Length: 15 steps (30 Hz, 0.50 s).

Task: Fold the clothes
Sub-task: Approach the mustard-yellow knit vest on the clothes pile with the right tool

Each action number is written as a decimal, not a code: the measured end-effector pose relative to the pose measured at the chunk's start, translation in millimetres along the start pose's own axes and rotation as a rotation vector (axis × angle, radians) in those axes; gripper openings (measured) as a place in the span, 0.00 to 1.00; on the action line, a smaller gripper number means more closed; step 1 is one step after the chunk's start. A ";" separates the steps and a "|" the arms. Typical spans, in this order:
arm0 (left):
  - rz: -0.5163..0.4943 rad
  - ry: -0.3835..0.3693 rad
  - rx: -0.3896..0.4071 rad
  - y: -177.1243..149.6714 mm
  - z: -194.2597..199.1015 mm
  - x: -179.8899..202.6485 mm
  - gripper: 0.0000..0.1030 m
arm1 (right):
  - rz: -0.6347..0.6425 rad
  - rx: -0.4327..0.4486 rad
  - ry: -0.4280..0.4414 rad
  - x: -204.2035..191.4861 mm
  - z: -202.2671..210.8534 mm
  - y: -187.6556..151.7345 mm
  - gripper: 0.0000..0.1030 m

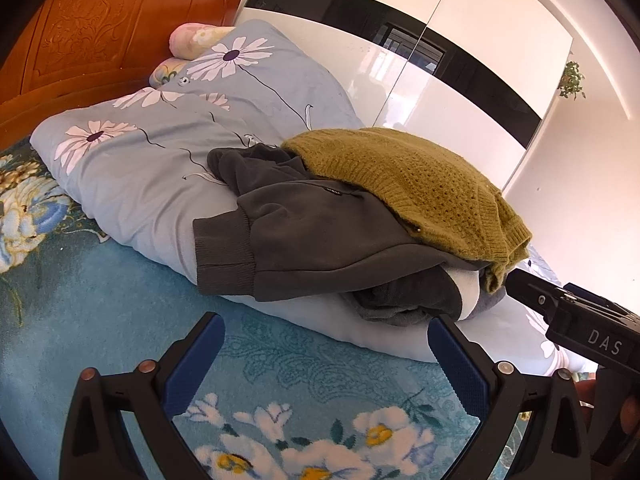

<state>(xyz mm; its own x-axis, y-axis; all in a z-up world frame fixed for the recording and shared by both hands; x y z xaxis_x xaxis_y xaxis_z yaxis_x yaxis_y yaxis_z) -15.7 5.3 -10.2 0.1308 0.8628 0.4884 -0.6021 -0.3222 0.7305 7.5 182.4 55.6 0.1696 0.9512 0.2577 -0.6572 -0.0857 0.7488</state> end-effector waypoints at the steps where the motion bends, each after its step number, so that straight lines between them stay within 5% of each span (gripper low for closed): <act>1: -0.007 0.000 0.000 0.3 0.7 0.6 1.00 | -0.004 -0.001 0.001 -0.6 0.5 -0.3 0.99; 15: -0.003 0.027 -0.011 0.8 1.1 -7.7 1.00 | 0.003 -0.041 0.015 -9.9 -1.0 0.3 0.99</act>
<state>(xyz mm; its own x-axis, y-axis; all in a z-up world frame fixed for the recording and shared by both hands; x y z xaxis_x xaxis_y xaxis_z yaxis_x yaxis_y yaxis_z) -16.3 -2.1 -12.9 0.1110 0.8741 0.4729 -0.6102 -0.3157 0.7266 4.9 173.3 52.7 0.1566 0.9554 0.2502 -0.6870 -0.0766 0.7226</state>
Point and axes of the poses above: each gripper's, at about its wrist camera, not at the fingertips, and z roughly against the way its jaws point, x to its right, y to its top, the point moved 2 cm from there along -z, roughly the way its jaws point, and after that the axes turned 9 degrees about -y, right-handed, at the moved point
